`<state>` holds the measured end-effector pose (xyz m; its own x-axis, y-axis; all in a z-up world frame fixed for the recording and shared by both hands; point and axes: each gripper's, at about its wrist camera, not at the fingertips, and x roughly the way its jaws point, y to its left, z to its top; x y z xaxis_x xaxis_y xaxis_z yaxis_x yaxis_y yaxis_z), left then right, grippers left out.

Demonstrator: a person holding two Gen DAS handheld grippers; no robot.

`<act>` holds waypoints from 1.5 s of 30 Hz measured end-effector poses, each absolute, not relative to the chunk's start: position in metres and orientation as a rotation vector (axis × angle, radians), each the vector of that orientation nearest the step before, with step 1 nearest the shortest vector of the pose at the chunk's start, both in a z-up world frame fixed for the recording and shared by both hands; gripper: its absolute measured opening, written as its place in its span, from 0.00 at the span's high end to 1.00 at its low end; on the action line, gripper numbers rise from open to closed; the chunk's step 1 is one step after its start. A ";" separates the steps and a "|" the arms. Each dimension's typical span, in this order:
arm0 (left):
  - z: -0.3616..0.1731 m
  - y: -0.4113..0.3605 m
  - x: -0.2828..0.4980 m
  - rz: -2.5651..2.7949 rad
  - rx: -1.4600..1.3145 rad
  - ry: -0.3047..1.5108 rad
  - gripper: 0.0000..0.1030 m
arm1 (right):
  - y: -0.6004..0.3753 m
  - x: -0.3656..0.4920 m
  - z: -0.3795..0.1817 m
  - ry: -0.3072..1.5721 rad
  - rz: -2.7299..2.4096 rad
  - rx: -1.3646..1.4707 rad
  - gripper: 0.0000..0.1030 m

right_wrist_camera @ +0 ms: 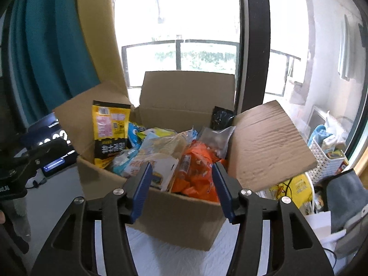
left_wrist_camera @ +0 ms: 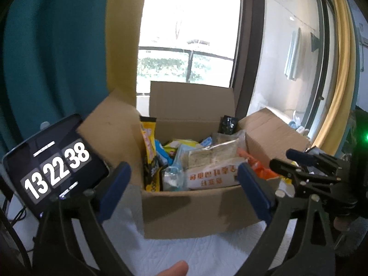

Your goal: Organize snacks

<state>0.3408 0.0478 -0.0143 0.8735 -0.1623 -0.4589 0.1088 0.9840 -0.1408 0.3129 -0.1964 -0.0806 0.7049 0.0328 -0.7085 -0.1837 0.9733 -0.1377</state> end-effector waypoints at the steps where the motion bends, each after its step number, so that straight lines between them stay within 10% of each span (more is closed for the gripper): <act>1: -0.014 0.048 0.335 -0.142 -0.116 0.482 0.07 | -0.195 0.307 -0.077 0.776 0.126 -0.204 0.44; 45: 0.017 0.023 0.089 -0.031 -0.063 0.159 0.07 | -0.171 0.072 0.016 0.483 0.136 -0.257 0.20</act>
